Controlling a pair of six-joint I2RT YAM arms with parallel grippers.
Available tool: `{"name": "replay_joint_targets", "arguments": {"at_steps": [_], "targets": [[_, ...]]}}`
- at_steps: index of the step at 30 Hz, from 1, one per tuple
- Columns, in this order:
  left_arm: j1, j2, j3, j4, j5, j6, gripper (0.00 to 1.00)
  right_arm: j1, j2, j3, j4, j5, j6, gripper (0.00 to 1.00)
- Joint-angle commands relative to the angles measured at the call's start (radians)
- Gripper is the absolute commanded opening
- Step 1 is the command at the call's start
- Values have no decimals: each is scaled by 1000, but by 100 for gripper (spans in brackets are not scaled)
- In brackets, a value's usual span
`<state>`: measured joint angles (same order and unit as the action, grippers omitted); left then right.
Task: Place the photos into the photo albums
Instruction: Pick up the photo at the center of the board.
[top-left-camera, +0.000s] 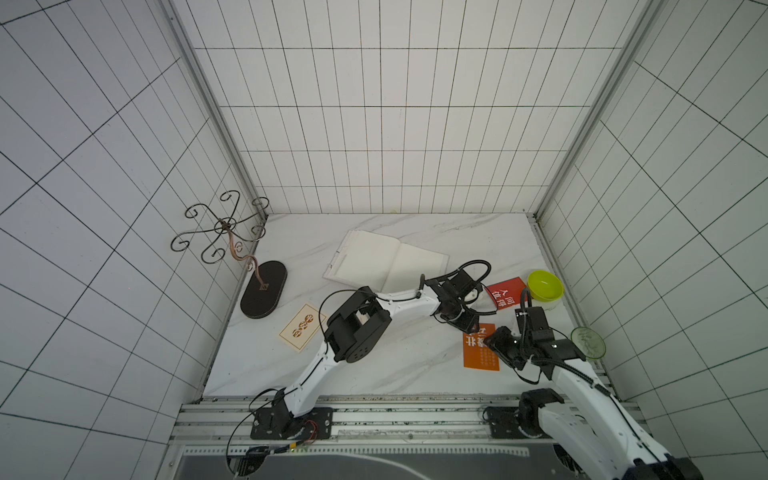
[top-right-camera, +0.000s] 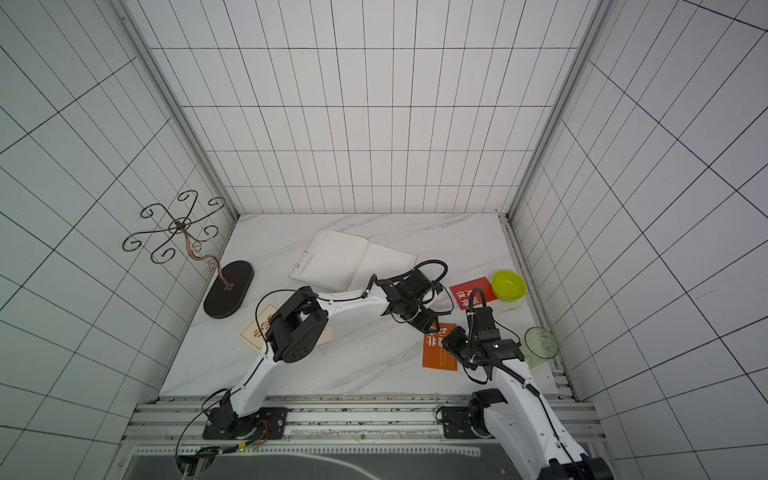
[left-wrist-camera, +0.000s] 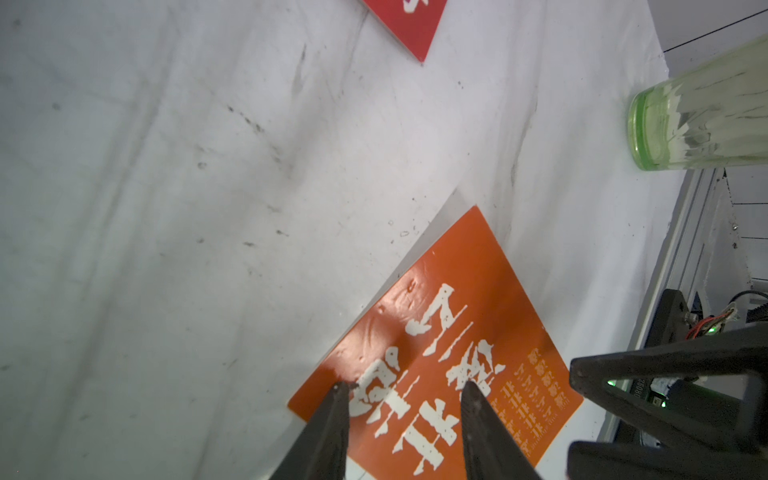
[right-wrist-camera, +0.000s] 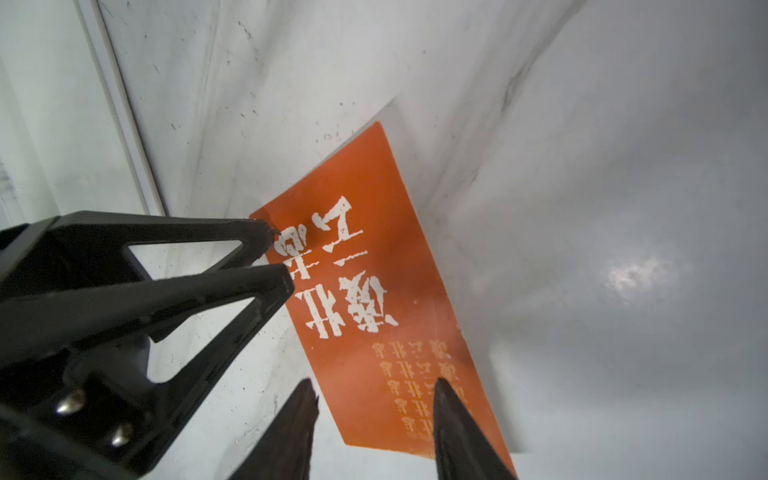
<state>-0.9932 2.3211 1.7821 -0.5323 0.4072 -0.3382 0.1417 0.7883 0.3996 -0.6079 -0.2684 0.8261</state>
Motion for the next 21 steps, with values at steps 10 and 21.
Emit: {"name": "replay_joint_targets", "arguments": {"at_steps": [10, 21], "targets": [[10, 26, -30, -56, -73, 28, 45, -32, 75, -53, 34, 63, 1, 57], [13, 24, -31, -69, -87, 38, 45, -62, 27, -137, 189, -163, -37, 42]]}}
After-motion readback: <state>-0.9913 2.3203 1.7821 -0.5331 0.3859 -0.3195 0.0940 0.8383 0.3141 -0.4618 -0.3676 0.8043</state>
